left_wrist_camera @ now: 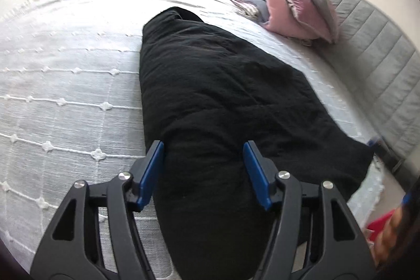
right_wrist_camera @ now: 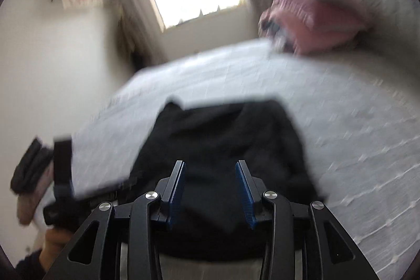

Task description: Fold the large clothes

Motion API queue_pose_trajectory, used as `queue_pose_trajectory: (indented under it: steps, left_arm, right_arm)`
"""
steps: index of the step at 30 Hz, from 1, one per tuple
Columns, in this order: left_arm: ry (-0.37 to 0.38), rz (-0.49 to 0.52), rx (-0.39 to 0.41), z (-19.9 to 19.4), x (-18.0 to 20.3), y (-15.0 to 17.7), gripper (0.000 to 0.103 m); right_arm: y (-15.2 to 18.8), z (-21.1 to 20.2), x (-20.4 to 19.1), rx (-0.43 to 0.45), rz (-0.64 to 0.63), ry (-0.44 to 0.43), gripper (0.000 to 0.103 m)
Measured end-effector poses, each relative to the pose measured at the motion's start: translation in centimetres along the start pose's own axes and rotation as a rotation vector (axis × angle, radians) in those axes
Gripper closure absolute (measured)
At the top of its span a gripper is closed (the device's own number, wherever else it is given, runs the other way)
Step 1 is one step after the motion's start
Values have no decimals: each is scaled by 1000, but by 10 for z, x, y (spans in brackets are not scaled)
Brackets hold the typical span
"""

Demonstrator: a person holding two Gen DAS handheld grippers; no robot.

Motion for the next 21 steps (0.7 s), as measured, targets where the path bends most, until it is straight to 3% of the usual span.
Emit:
queue_pose_trajectory:
  steps: [3, 7, 15, 18, 21]
  left_arm:
    - [-30, 26, 5, 2, 3, 1, 39]
    - [-72, 67, 14, 3, 6, 2, 39]
    - [-60, 95, -25, 1, 3, -1, 39]
    - [-19, 76, -63, 0, -1, -17, 39]
    - [-40, 107, -55, 3, -4, -48, 39]
  right_arm:
    - [21, 30, 16, -130, -54, 182, 72]
    - [29, 43, 45, -198, -14, 259, 102]
    - [37, 57, 54, -246, -15, 272, 103]
    - [37, 57, 53, -243, -27, 292, 103]
    - [37, 57, 54, -240, -5, 281, 103]
Point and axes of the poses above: each gripper's, at about its wrist camera, not at the fingertips, and z roughly the way its jaws point, x to its right, y to its underside, the point moved 9 cm from there along z, roughly the way its jaws point, and after that the axes turned 2 degrees about z, right-handed, at the moved point
